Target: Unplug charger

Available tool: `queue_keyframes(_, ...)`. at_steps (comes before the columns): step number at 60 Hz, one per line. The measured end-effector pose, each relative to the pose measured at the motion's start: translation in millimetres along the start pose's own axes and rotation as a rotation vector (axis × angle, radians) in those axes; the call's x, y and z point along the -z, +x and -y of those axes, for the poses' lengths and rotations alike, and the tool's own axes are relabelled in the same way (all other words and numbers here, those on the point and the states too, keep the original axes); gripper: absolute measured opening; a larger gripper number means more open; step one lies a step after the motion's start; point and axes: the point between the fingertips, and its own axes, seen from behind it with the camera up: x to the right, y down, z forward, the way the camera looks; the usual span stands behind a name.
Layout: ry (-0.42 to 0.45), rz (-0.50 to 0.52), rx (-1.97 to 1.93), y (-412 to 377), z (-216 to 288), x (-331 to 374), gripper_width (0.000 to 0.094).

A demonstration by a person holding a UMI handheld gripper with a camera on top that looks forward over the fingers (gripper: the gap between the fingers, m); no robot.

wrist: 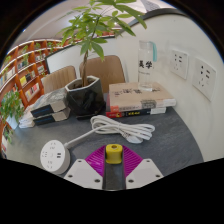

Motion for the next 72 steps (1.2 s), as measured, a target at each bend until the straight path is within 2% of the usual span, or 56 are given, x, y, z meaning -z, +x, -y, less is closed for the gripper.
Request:
queue_keyframes(2,0.014,-0.016,-0.006,2,5,4,0.0274)
queue_keyframes(8,0.070,-0.102,0.018,11,27,31,0.0523)
queue_keyframes(13,0.139,-0.112,0.019,0,53,64,0.0628)
queue_keyframes(20,0.246,-0.116,0.011,-26,89,130,0.0828)
queue_keyframes(29,0.378,-0.073,0.032,-85,118,225,0.0830)
queue_keyframes(36,0.455,-0.034,0.075,-137,112,278,0.0833)
queue_keyframes(58,0.288,0.089,0.105,-257,-9,312,0.0835)
queue_keyframes(72,0.255,0.118,0.164,-286,-39,321,0.0836)
